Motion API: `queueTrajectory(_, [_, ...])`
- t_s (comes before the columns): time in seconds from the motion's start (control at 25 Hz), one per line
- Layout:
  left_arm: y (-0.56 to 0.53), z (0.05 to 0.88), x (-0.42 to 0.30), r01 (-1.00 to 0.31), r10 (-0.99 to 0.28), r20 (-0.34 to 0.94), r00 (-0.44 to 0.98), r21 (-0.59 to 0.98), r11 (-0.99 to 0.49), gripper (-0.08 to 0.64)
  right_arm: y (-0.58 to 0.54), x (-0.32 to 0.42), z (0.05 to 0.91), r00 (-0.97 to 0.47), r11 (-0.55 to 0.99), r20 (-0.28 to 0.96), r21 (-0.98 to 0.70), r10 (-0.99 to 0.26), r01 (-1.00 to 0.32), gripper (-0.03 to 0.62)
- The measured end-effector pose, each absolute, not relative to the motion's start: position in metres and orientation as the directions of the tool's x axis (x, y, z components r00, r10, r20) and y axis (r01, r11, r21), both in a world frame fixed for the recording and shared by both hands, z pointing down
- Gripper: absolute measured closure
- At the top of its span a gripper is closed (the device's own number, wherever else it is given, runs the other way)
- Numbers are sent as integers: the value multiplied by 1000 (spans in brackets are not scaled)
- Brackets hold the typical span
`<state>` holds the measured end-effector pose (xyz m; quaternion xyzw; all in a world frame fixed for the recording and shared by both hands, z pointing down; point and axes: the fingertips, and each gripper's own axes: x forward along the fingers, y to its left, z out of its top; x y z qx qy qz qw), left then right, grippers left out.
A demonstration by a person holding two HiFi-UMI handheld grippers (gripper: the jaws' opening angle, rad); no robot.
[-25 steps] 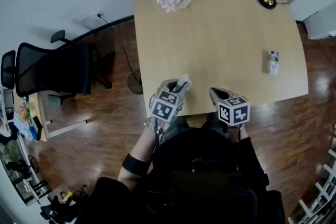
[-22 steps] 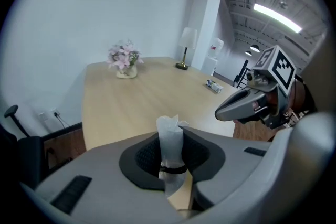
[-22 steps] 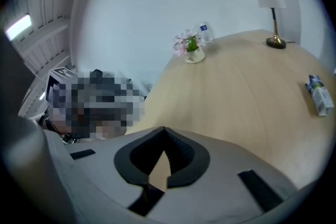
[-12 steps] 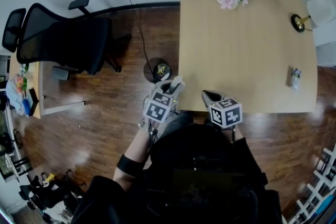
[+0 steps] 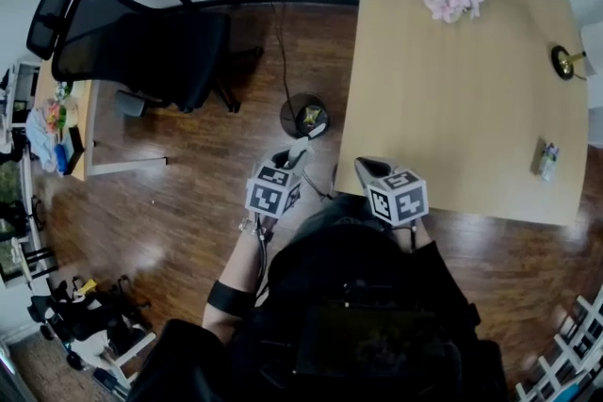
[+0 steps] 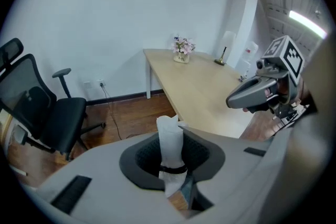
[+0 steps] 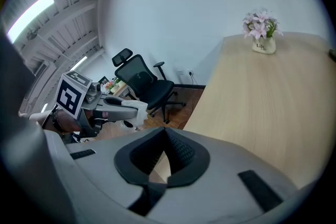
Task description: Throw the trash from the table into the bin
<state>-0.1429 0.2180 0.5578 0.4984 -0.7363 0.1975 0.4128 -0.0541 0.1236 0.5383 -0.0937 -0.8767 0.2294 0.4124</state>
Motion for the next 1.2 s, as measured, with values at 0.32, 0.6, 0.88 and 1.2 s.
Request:
queueTrajectory(0.32, [262, 587, -167, -871, -486, 854, -184, 88, 483, 485, 161, -76, 552, -630, 853, 656, -521, 416, 22, 584])
queueTrajectory(0.6, [281, 645, -223, -887, -475, 873, -109, 130, 443, 485, 184, -109, 561, -623, 850, 699, -517, 350, -101, 584])
queueTrajectory(0.88, [273, 740, -295, -904, -469, 883, -28, 177, 388, 483, 207, -181, 601, -611, 818, 736, -522, 291, -240, 584])
queueTrajectory(1.2, [252, 887, -342, -909, -422, 907, -5, 171, 379, 482, 216, -228, 680, -566, 764, 779, -531, 271, -365, 584])
